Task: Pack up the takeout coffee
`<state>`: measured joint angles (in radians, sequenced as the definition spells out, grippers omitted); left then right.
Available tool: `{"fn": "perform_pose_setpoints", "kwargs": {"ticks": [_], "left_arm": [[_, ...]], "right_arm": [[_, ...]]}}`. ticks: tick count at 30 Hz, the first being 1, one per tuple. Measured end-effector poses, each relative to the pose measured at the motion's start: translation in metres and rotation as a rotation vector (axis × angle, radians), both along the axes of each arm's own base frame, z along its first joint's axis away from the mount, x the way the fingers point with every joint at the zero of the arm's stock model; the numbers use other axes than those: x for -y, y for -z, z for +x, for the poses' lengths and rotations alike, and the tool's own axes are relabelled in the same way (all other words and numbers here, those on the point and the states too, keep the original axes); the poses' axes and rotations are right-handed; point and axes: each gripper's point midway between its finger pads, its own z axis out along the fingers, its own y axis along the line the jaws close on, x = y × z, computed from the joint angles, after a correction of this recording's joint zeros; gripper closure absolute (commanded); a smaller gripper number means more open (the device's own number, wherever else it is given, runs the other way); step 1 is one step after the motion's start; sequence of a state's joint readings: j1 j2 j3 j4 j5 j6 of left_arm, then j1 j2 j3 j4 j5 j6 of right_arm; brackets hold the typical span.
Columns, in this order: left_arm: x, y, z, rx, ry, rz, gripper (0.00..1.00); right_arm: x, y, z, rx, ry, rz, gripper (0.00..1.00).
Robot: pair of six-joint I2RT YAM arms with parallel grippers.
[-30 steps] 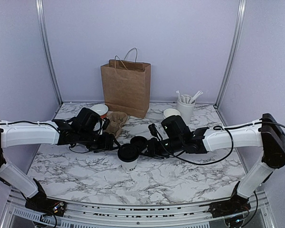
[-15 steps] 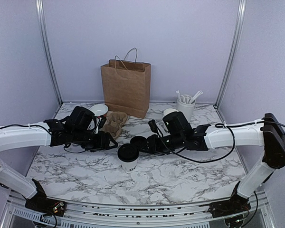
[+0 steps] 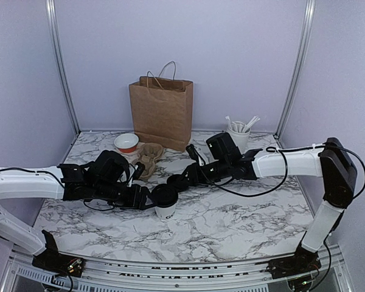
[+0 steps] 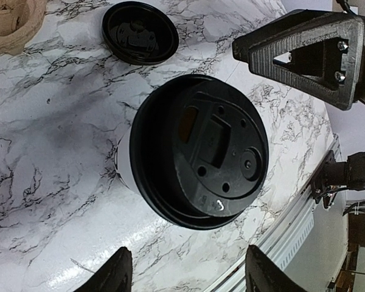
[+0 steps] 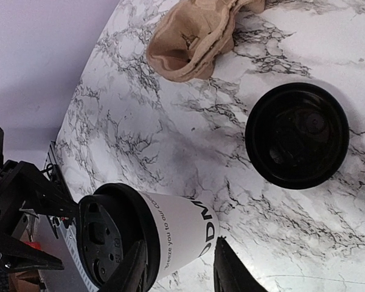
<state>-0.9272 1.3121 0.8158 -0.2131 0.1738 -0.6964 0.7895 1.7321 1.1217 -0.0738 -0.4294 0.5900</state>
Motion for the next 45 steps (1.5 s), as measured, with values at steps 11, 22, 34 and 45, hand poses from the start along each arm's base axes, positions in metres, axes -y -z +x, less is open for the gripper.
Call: {"fn": "perform_pose_setpoints", "kwargs": {"ticks": [11, 22, 34, 45], "left_arm": [[0.002, 0.023, 0.001, -0.036, 0.001, 0.051, 0.36], [-0.006, 0.025, 0.013, -0.030, -0.034, 0.059, 0.36], [-0.018, 0.025, 0.029, -0.017, -0.061, 0.065, 0.36], [-0.029, 0.025, 0.041, -0.004, -0.087, 0.072, 0.36]], "right_arm": [[-0.004, 0.009, -0.002, -0.010, -0.022, -0.017, 0.63], [-0.009, 0.014, -0.015, -0.024, -0.043, -0.025, 0.63], [-0.018, 0.015, -0.039, -0.042, -0.068, -0.030, 0.63], [-0.031, 0.016, -0.061, -0.079, -0.089, -0.020, 0.64]]}}
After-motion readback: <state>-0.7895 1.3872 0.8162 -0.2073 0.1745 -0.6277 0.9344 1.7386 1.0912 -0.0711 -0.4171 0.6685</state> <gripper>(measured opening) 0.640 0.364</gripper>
